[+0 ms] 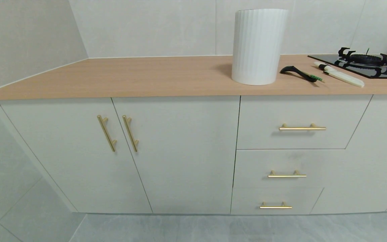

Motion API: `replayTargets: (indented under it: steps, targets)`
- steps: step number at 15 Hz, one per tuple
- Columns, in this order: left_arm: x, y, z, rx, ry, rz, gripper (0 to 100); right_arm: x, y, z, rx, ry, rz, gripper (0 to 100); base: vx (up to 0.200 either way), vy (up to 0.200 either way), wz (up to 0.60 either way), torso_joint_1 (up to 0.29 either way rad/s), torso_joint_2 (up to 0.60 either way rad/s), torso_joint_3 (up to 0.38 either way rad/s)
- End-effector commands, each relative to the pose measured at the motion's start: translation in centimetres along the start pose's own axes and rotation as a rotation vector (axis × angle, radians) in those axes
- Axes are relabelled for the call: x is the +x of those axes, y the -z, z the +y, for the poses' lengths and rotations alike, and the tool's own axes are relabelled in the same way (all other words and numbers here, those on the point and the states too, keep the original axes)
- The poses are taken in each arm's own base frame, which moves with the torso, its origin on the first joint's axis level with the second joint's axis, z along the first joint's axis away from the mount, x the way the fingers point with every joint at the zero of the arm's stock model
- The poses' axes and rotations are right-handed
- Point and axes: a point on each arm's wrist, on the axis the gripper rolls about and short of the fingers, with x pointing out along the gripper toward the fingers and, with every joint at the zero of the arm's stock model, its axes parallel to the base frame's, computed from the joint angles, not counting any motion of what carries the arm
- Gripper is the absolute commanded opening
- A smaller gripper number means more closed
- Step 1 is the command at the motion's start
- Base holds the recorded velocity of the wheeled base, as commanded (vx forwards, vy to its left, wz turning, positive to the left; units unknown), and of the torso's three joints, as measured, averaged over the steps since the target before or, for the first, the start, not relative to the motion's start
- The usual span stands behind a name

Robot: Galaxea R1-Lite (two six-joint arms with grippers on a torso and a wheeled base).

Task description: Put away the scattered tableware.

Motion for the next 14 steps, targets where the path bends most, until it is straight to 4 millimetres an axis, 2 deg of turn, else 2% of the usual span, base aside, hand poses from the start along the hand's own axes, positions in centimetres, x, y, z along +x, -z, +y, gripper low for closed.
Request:
replayTargets:
  steps: [1,2,4,5,6,7,11,12,13,14]
  targets:
    - [0.0,0.0,0.0,0.0,-0.001,0.001,100,5.1,-3.6,-0.2,0.016,-0.038,0.239,100,0.0,0.0,0.0,0.0,0.0,0.0]
    - [0.0,0.0,0.0,0.0,-0.001,0.001,100,7.3,-4.3,-0.3,0.022,-0.041,0.318,100,0.0,0.0,0.0,0.0,0.0,0.0]
    - [0.0,0.0,0.0,0.0,-0.001,0.001,100,10.3,-4.8,-0.2,0.027,-0.069,0.418,100,0.0,0.0,0.0,0.0,0.0,0.0]
    - [0.0,0.0,0.0,0.0,-0.001,0.001,100,13.6,-4.7,0.1,0.022,-0.089,0.527,100,0.0,0.0,0.0,0.0,0.0,0.0]
    - [0.0,0.0,0.0,0.0,-0.001,0.001,100,14.9,-4.5,0.2,0.022,-0.094,0.569,100,0.0,0.0,0.0,0.0,0.0,0.0]
    - [0.0,0.0,0.0,0.0,-0.001,0.001,100,17.3,-4.2,0.3,0.023,-0.099,0.624,100,0.0,0.0,0.0,0.0,0.0,0.0]
    - [0.0,0.0,0.0,0.0,-0.001,0.001,100,23.5,-2.0,0.5,0.019,-0.095,0.647,100,0.0,0.0,0.0,0.0,0.0,0.0]
    - [0.0,0.0,0.0,0.0,-0.001,0.001,100,24.1,-1.8,0.5,0.019,-0.094,0.645,100,0.0,0.0,0.0,0.0,0.0,0.0]
    - [0.0,0.0,0.0,0.0,-0.001,0.001,100,26.3,-1.2,0.6,0.018,-0.095,0.648,100,0.0,0.0,0.0,0.0,0.0,0.0]
    - [0.0,0.0,0.0,0.0,-0.001,0.001,100,27.2,-0.8,0.6,0.021,-0.098,0.662,100,0.0,0.0,0.0,0.0,0.0,0.0]
